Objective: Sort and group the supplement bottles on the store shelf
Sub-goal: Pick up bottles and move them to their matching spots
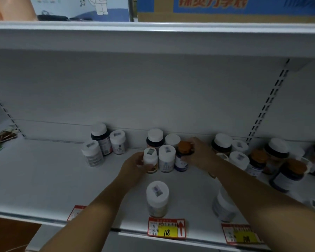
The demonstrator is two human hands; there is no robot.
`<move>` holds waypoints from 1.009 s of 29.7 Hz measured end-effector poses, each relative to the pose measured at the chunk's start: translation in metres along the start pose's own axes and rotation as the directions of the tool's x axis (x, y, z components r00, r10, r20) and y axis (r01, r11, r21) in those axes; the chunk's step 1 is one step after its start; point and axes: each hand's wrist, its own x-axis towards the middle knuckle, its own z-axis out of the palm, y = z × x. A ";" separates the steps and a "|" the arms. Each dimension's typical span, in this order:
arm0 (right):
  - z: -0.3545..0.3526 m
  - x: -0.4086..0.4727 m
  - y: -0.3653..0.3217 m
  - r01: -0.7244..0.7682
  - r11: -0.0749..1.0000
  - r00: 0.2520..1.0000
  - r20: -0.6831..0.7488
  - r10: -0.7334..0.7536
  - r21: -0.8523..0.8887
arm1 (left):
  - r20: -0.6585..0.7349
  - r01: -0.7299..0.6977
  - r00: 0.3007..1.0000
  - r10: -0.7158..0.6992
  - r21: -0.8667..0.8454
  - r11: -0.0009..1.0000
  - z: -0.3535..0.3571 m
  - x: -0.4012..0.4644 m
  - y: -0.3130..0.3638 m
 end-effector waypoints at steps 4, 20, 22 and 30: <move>-0.035 -0.024 -0.011 0.055 0.999 0.988 -0.143 -0.054 0.000 | 0.011 -0.042 0.999 0.046 -0.235 0.971 -0.032 -0.019 0.026; -0.157 -0.159 0.006 0.165 0.885 0.977 -0.196 -0.085 0.436 | 0.356 -0.165 0.883 0.305 -0.373 0.913 0.072 -0.110 0.187; -0.179 -0.176 0.023 0.179 0.891 0.968 -0.235 -0.084 0.417 | 0.376 -0.180 0.866 0.331 -0.382 0.906 0.101 -0.119 0.202; -0.293 -0.256 0.129 0.219 0.882 0.916 -0.401 -0.038 0.418 | 0.390 -0.491 0.801 0.453 -0.003 0.871 0.240 -0.142 0.269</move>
